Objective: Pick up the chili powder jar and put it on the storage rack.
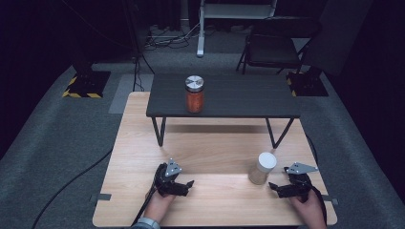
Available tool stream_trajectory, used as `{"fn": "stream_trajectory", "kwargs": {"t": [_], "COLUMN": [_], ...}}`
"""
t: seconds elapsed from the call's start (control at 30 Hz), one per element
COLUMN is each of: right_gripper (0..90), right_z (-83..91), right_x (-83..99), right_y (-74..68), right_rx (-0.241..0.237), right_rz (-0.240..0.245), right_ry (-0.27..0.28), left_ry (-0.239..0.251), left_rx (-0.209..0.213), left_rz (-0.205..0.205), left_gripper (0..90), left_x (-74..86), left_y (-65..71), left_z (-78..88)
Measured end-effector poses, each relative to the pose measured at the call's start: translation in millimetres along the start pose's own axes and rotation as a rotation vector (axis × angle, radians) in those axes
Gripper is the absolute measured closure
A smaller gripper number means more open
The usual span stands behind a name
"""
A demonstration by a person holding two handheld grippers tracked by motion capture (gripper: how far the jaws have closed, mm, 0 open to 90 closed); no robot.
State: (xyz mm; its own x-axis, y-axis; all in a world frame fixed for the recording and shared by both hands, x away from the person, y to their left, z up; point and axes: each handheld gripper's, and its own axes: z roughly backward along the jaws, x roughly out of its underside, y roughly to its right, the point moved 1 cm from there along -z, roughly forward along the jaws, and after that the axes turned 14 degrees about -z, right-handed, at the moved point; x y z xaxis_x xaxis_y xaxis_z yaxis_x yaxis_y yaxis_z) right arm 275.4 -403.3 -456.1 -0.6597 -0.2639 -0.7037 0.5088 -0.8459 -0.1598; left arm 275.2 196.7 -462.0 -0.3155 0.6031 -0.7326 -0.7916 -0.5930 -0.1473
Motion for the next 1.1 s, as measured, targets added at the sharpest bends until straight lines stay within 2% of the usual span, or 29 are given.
{"fn": "stream_trajectory", "kwargs": {"t": [0.1, 0.17, 0.23, 0.43, 0.57, 0.73, 1.1], "right_gripper": [3.0, 3.0, 3.0, 3.0, 3.0, 3.0, 2.9], "right_z": [0.0, 0.0, 0.0, 0.0, 0.0, 0.0, 0.0], "right_x": [0.0, 0.0, 0.0, 0.0, 0.0, -0.1, -0.1], "right_y": [0.0, 0.0, 0.0, 0.0, 0.0, 0.1, 0.3], "right_rx": [0.0, 0.0, 0.0, 0.0, 0.0, 0.0, -0.002], "right_rz": [0.0, 0.0, 0.0, 0.0, 0.0, 0.0, 0.0], "right_ry": [0.0, 0.0, 0.0, 0.0, 0.0, 0.0, -0.001], "left_ry": [-0.015, -0.055, -0.061, -0.068, -0.079, -0.076, -0.08], "left_rx": [0.001, 0.0, -0.006, -0.01, 0.01, 0.014, 0.009], "left_rz": [-0.002, -0.008, -0.017, -0.013, -0.031, -0.04, -0.031], "left_gripper": [8.3, 8.1, 7.2, 5.1, 0.6, 0.6, 0.6], "left_x": [-2.5, -8.7, -9.8, -11.2, -13.4, -13.1, -13.8], "left_y": [0.6, 2.3, 3.9, 5.0, 3.1, 1.9, 3.6], "left_z": [-1.3, -3.9, -4.3, -5.2, -6.5, -6.7, -6.7]}}
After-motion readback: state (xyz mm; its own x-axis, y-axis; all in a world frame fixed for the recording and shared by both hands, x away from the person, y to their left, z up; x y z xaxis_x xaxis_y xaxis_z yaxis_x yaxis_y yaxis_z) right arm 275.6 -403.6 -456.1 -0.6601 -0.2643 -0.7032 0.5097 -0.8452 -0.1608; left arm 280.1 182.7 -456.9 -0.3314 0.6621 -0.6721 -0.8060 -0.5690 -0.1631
